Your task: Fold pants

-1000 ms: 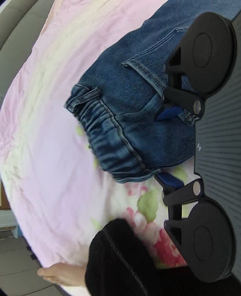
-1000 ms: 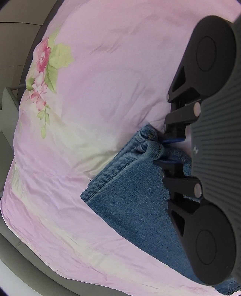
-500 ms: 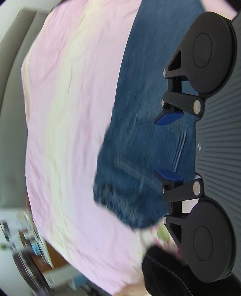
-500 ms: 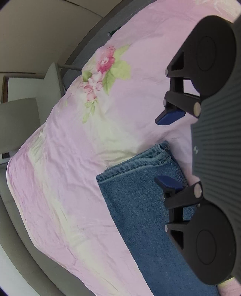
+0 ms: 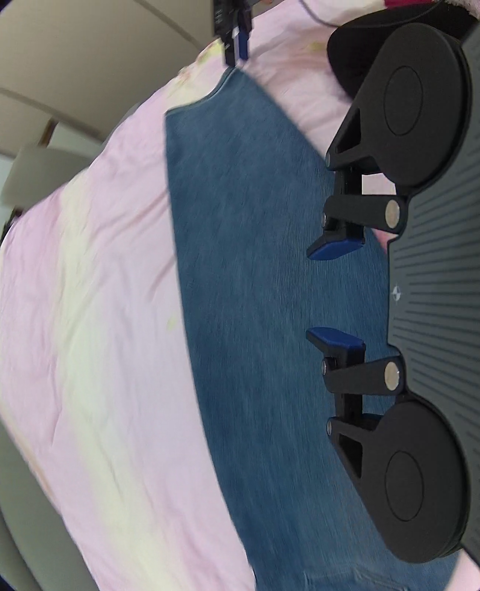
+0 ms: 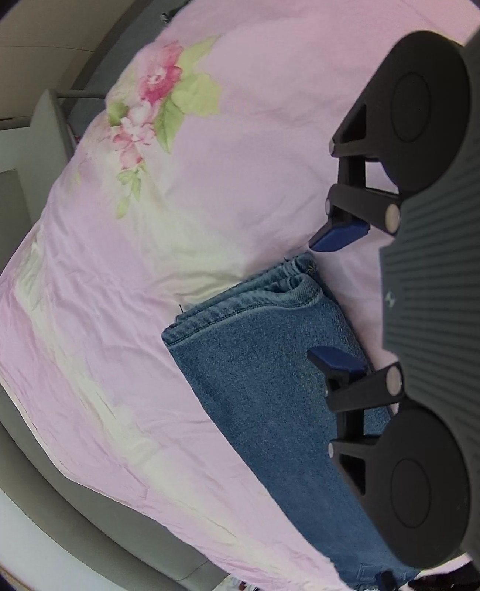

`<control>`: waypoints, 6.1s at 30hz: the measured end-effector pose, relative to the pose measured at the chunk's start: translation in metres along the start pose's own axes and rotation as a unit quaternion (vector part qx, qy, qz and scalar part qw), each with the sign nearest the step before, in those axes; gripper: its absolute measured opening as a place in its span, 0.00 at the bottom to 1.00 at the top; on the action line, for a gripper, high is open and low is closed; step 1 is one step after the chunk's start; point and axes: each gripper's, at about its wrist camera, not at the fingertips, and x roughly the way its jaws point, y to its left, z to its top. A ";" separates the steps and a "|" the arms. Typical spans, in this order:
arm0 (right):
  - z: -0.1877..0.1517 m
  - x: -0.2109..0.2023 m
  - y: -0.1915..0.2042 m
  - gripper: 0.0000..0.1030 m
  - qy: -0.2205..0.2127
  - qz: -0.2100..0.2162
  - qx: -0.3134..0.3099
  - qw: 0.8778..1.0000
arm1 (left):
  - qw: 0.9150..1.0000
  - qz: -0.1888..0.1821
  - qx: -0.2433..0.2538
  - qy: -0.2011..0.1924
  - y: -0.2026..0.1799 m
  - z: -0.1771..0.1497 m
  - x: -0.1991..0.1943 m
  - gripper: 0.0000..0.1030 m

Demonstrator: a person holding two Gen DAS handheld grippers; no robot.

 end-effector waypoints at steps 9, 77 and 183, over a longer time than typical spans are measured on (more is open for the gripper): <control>0.004 0.045 -0.040 0.48 0.023 0.055 0.110 0.992 | 0.994 -0.047 0.076 0.058 -0.080 0.015 0.076 0.35; -0.165 0.152 0.437 0.48 0.147 0.137 -0.211 0.957 | 0.985 0.035 -0.156 -0.072 0.163 -0.079 -0.061 0.28; -0.179 0.097 0.390 0.31 0.053 0.064 -0.574 0.815 | 0.912 0.198 -0.344 -0.105 0.213 -0.121 -0.103 0.71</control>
